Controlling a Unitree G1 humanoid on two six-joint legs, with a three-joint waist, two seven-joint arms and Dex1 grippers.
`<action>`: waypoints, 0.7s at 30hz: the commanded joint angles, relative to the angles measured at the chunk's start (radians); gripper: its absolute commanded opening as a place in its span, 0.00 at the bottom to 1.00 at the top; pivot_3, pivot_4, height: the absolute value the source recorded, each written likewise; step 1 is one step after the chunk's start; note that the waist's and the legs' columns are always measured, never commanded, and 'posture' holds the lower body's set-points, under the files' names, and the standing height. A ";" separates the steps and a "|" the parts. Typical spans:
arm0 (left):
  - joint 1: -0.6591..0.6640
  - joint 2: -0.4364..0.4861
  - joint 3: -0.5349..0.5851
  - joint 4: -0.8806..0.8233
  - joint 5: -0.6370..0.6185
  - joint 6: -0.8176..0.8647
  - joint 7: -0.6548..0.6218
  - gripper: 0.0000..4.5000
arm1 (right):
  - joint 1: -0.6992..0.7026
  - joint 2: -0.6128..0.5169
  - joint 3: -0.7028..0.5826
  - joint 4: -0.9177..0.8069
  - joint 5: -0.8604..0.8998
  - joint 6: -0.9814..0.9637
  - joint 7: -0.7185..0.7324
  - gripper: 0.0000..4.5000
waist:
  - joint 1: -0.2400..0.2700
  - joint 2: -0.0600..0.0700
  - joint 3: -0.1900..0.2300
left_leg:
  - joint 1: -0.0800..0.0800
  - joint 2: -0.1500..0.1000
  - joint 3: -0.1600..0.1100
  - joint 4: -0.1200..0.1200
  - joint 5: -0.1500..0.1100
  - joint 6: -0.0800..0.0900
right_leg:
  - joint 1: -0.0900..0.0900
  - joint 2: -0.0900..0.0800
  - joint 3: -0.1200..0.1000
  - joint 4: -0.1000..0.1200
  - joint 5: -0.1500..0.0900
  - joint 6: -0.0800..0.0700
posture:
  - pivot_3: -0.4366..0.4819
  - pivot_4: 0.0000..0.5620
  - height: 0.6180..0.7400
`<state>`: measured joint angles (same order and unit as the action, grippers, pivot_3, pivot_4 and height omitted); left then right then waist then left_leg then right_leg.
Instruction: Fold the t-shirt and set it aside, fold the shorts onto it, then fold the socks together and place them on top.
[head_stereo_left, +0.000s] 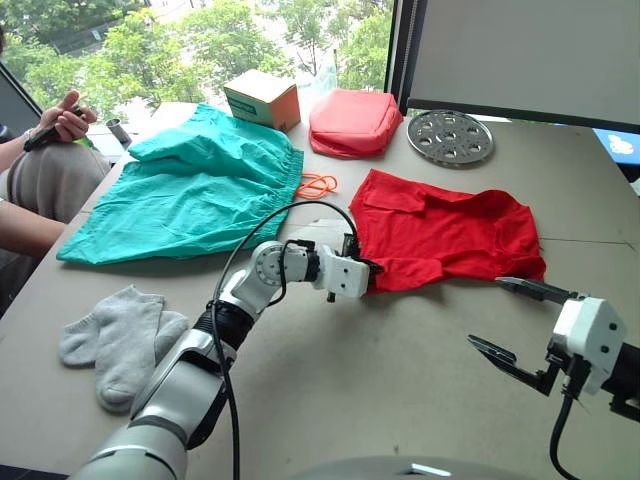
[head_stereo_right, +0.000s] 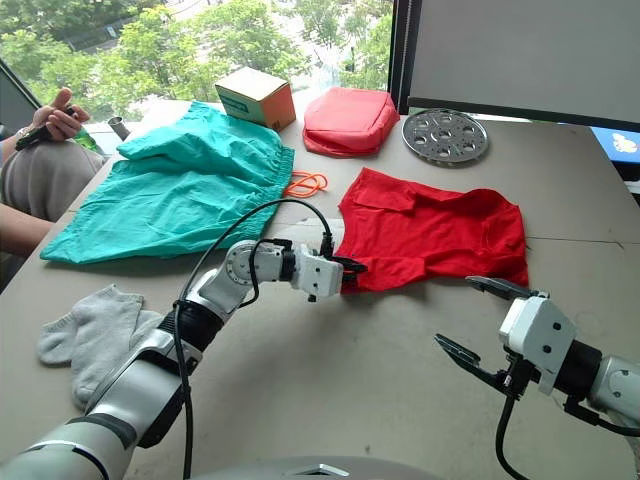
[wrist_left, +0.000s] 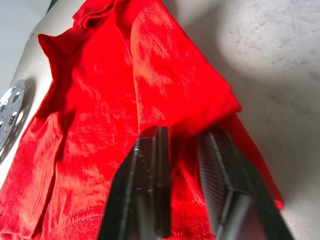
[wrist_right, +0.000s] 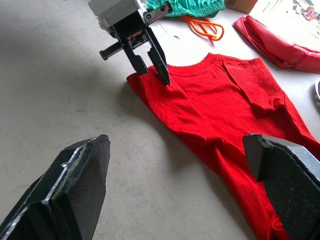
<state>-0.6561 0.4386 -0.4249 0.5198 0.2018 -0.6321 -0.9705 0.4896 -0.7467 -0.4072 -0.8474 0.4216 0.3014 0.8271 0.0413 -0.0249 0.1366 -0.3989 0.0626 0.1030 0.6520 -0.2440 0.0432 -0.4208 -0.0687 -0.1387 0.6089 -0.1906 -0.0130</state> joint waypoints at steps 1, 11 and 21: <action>-0.014 -0.022 0.034 -0.019 -0.120 0.000 -0.049 0.03 | 0.002 0.000 -0.042 -0.023 0.004 0.026 -0.025 1.00 | 0.000 0.000 0.000 | 0.000 0.000 0.000 0.000 0.000 0.000 | 0.000 0.000 0.000 0.000 0.000 0.000 | 0.48 0.27 0.99; 0.150 0.028 0.209 -0.377 -0.567 0.668 -0.193 0.03 | -0.255 -0.112 -0.021 0.147 -0.068 0.243 -0.148 1.00 | -0.016 0.000 0.000 | 0.001 0.000 0.000 0.001 0.000 0.000 | 0.001 0.002 0.000 0.001 0.000 0.000 | 0.48 0.27 0.99; 0.269 0.032 0.259 -0.542 -0.557 0.814 -0.065 0.03 | -0.639 -0.378 0.319 0.501 -0.188 0.256 0.058 1.00 | -0.021 0.001 0.000 | 0.001 -0.002 -0.003 0.000 0.000 0.000 | 0.002 0.002 0.001 0.001 0.000 0.000 | 0.48 0.27 0.99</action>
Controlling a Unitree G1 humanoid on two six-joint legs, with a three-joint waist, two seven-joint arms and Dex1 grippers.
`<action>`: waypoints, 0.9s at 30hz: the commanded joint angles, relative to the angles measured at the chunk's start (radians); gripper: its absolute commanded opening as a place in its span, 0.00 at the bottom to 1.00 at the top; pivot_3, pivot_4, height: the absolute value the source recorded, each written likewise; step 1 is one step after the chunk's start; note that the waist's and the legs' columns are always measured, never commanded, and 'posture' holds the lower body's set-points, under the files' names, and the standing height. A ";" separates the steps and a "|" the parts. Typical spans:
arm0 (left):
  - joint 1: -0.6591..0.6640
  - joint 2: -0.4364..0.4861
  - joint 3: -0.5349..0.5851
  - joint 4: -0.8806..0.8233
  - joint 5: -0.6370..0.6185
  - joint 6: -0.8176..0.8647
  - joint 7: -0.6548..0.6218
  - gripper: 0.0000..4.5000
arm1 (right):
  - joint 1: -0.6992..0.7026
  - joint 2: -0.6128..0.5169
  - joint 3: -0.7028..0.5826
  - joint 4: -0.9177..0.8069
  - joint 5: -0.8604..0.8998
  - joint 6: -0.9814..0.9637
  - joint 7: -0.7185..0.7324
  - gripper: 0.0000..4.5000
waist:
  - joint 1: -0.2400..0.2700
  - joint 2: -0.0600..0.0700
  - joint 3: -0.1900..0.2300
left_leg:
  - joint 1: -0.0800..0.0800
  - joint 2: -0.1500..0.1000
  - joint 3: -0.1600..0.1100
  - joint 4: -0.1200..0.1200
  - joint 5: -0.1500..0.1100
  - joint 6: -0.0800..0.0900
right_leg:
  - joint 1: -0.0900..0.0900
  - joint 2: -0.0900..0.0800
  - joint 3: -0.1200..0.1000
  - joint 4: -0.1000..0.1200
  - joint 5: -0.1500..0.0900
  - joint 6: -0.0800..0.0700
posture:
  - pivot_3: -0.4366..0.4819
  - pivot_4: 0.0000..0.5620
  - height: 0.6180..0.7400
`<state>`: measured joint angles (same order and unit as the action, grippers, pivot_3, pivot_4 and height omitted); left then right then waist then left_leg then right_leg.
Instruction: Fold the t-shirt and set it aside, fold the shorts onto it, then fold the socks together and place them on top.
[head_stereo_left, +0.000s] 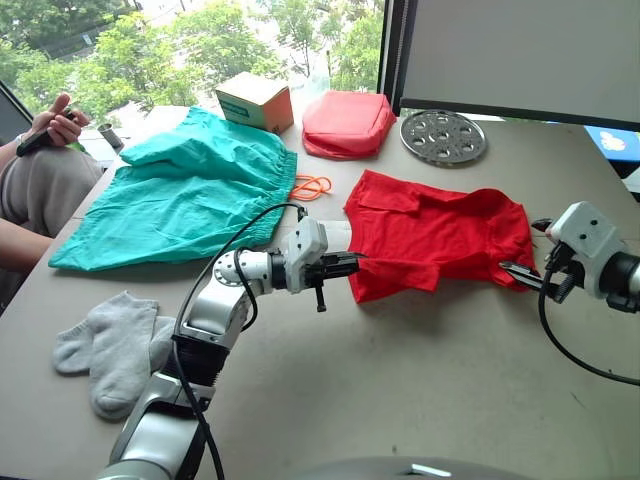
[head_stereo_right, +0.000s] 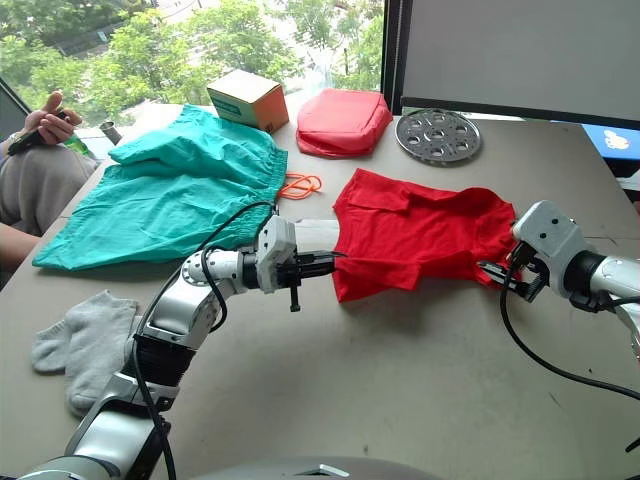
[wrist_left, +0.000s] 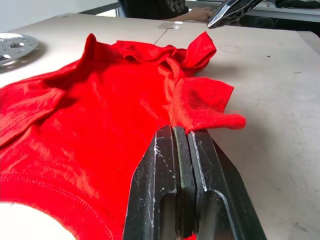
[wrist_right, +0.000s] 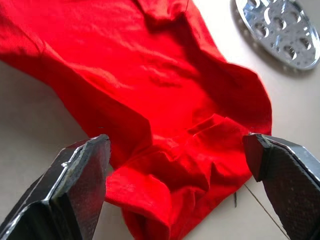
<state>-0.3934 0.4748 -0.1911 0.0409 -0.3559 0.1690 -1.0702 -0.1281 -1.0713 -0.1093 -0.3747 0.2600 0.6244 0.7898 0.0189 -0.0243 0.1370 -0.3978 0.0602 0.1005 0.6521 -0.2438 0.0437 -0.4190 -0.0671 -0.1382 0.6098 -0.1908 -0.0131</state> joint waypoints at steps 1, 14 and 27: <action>0.011 -0.005 0.026 -0.071 0.003 0.017 0.045 0.03 | -0.022 -0.073 0.015 0.032 -0.014 -0.082 0.132 1.00 | 0.003 0.000 0.000 | 0.000 -0.001 -0.001 -0.001 0.000 0.000 | 0.000 0.000 0.000 0.000 0.000 0.001 | 0.48 0.27 0.99; 0.039 -0.006 0.030 -0.089 0.033 0.000 0.100 0.03 | -0.006 -0.061 0.098 0.054 -0.128 -0.193 0.178 1.00 | -0.002 0.000 0.000 | 0.000 -0.002 -0.001 0.001 -0.001 0.002 | 0.001 -0.004 0.000 0.000 -0.002 0.004 | 0.48 0.27 0.99; 0.031 -0.006 0.027 -0.067 0.062 -0.037 0.095 0.00 | -0.001 0.035 0.110 0.020 -0.163 -0.142 0.132 0.18 | 0.000 0.000 0.000 | 0.000 -0.003 -0.001 0.001 -0.001 0.002 | 0.001 -0.004 0.000 0.000 -0.001 0.004 | 0.48 0.27 0.99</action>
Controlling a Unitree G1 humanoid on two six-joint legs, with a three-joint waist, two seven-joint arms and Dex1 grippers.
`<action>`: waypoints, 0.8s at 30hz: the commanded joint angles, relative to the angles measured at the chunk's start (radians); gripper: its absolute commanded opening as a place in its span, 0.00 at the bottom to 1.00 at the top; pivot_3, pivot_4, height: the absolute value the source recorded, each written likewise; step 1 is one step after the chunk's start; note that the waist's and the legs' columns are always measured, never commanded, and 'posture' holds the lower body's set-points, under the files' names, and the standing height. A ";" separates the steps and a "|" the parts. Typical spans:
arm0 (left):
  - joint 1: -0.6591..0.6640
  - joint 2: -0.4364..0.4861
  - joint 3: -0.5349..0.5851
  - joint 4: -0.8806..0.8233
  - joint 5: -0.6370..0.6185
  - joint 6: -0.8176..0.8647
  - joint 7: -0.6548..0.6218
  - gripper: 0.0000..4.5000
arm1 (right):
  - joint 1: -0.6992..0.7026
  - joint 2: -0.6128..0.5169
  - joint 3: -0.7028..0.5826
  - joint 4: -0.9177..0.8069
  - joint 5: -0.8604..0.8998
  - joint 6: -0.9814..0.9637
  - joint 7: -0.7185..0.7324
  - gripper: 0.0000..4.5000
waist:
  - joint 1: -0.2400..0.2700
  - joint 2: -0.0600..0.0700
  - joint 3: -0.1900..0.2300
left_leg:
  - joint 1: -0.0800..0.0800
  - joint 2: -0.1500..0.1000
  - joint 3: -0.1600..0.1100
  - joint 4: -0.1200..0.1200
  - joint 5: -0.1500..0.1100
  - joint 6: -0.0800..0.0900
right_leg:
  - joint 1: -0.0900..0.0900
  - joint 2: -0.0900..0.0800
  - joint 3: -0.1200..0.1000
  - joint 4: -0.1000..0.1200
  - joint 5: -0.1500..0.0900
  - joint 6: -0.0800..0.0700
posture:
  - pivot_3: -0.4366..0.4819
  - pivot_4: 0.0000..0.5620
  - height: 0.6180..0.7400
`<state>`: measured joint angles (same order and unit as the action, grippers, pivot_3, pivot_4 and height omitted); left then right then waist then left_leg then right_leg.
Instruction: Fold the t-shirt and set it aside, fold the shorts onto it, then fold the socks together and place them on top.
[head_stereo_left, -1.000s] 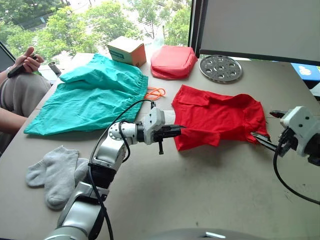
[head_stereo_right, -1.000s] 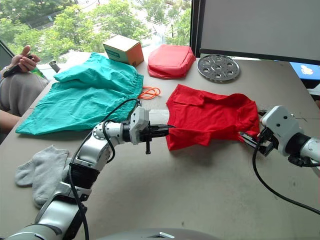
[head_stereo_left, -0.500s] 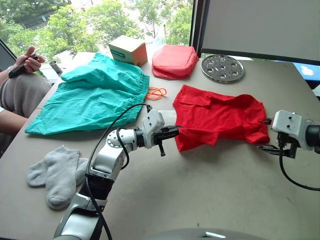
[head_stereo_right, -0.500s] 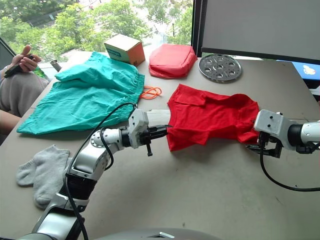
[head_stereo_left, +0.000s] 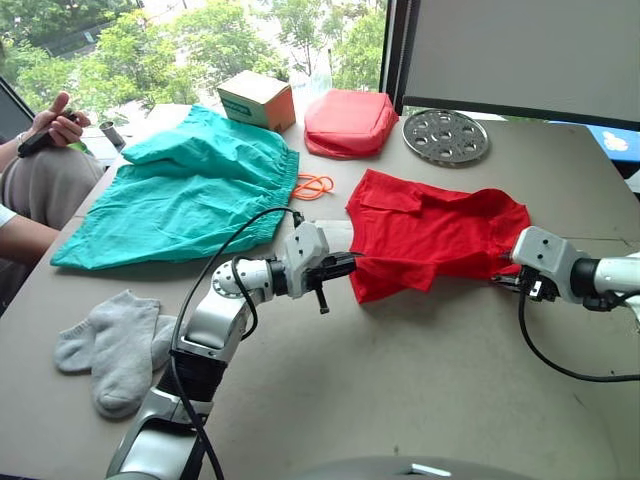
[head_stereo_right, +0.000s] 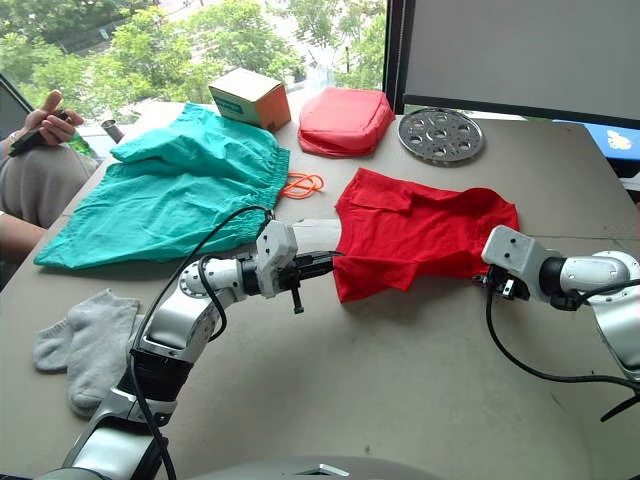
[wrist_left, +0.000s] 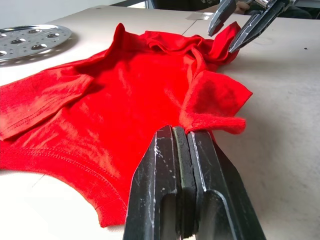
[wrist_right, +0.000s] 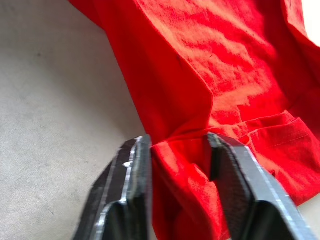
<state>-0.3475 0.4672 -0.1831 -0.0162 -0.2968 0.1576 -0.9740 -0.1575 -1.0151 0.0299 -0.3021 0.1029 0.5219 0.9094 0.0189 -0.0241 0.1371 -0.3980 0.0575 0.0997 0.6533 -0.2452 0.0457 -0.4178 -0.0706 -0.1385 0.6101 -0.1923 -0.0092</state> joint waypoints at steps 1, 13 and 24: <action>-0.017 0.001 0.020 -0.007 0.004 -0.027 -0.002 0.00 | 0.036 -0.030 -0.037 -0.058 -0.012 -0.064 0.018 0.18 | 0.000 0.000 0.000 | 0.000 0.000 0.000 0.000 0.000 0.000 | 0.000 0.000 0.000 0.000 0.000 0.000 | 0.48 0.27 0.99; -0.020 -0.002 0.018 0.006 0.008 -0.040 0.000 0.00 | -0.061 -0.160 -0.003 0.091 -0.058 -0.330 0.208 0.91 | -0.003 0.001 0.000 | 0.000 0.000 0.000 0.000 0.000 0.000 | 0.000 0.000 0.000 0.000 0.000 0.000 | 0.48 0.27 0.99; 0.008 0.004 0.018 -0.025 0.030 -0.051 0.021 0.00 | -0.151 -0.045 0.106 0.118 -0.115 -0.217 0.199 0.41 | -0.001 0.001 0.001 | 0.000 0.000 0.000 0.000 0.000 0.000 | 0.000 0.000 0.000 0.000 0.000 0.000 | 0.48 0.27 0.99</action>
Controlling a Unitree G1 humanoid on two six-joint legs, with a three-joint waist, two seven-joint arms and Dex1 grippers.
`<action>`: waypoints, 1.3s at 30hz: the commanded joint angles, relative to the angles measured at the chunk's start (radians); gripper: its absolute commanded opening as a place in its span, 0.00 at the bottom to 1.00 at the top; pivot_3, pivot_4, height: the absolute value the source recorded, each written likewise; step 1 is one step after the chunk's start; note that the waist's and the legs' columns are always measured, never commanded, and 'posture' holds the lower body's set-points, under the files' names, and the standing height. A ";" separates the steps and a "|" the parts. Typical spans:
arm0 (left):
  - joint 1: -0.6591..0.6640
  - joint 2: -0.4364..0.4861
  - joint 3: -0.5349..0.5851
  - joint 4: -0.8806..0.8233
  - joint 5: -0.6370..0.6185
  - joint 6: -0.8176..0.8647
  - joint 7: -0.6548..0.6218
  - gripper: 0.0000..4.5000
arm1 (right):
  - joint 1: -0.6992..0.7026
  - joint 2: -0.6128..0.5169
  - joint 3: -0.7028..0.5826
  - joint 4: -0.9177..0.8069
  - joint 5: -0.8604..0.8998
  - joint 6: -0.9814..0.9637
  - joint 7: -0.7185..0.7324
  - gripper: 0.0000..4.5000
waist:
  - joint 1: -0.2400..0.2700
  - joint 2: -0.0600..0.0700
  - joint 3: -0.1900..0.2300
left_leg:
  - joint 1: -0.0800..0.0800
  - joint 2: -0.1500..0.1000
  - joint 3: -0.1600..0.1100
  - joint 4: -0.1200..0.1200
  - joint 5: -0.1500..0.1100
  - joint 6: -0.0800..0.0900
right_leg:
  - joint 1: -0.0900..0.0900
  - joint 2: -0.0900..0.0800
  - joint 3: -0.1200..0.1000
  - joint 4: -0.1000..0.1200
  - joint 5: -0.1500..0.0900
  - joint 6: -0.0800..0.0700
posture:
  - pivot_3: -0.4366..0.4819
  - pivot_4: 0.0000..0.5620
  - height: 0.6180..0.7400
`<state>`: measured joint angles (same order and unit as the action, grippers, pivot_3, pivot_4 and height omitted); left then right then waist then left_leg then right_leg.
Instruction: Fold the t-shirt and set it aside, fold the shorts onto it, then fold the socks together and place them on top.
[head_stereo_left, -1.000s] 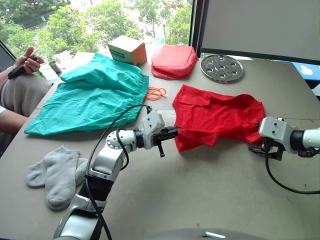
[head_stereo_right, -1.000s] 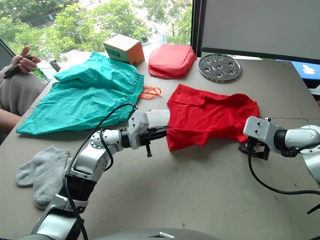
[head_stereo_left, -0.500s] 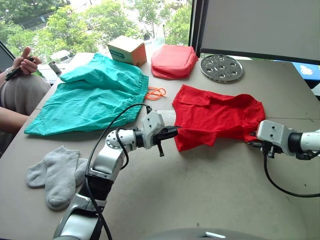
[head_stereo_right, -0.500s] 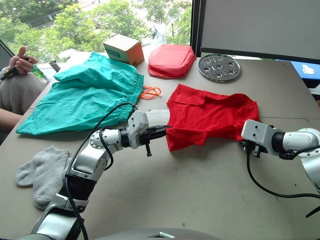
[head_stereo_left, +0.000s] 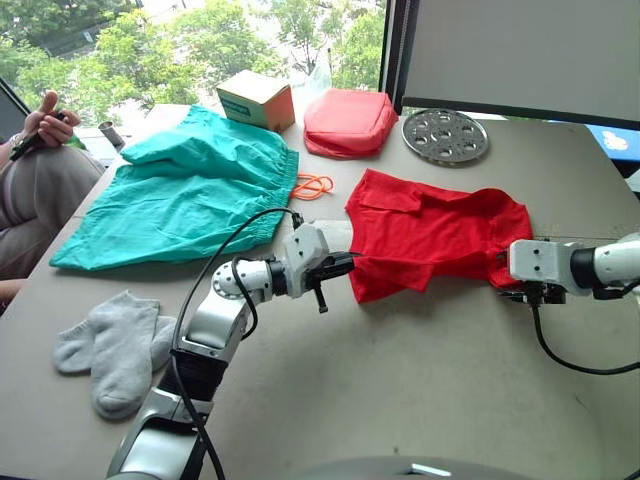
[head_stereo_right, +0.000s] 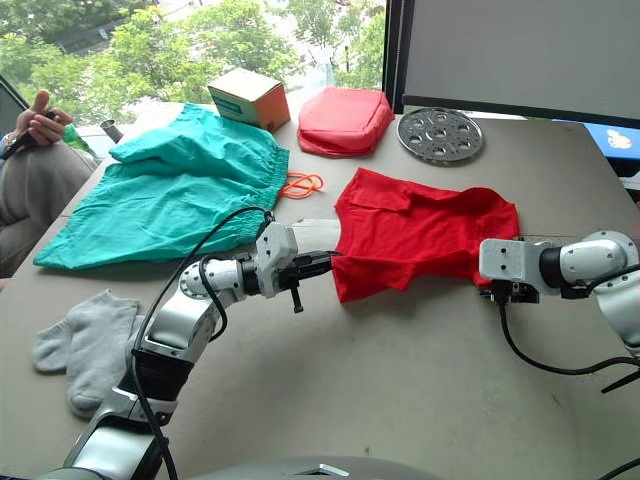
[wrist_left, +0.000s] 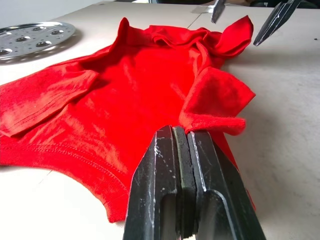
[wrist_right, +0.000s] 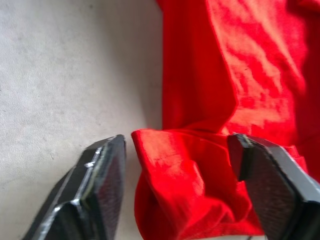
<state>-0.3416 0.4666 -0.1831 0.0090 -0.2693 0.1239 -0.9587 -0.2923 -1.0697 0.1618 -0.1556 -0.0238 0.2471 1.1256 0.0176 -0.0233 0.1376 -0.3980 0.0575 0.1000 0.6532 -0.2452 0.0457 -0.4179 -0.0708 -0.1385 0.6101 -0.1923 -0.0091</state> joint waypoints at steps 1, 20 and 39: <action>0.005 0.005 0.019 -0.053 0.004 -0.017 0.009 0.00 | -0.014 0.017 -0.036 -0.036 0.011 0.080 -0.029 0.30 | -0.001 0.000 0.000 | 0.000 0.000 0.000 0.000 0.000 0.000 | 0.000 0.000 0.000 0.000 0.000 0.000 | 0.48 0.27 0.99; 0.001 0.067 0.142 0.036 -0.038 -0.002 -0.012 0.00 | -0.073 0.486 -0.682 -0.331 0.243 1.256 -0.563 0.00 | -0.004 0.002 -0.001 | 0.000 0.000 -0.001 0.000 0.000 0.000 | 0.000 0.000 0.000 0.001 0.002 0.003 | 0.48 0.27 0.99; -0.044 0.064 0.136 0.050 -0.032 0.016 -0.020 0.00 | -0.182 0.288 -0.308 -0.354 0.374 0.945 -0.417 0.83 | 0.001 0.004 0.001 | -0.002 0.000 -0.001 -0.001 0.000 0.001 | -0.001 0.000 0.000 0.000 0.002 0.004 | 0.48 0.27 0.99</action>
<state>-0.3855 0.5226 -0.0612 0.1023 -0.2952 0.1373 -0.9866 -0.4915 -0.7072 -0.1606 -0.4634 0.3836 1.3650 0.6408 0.0182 -0.0196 0.1383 -0.4007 0.0564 0.0985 0.6519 -0.2461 0.0472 -0.4194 -0.0713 -0.1393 0.6095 -0.1900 -0.0055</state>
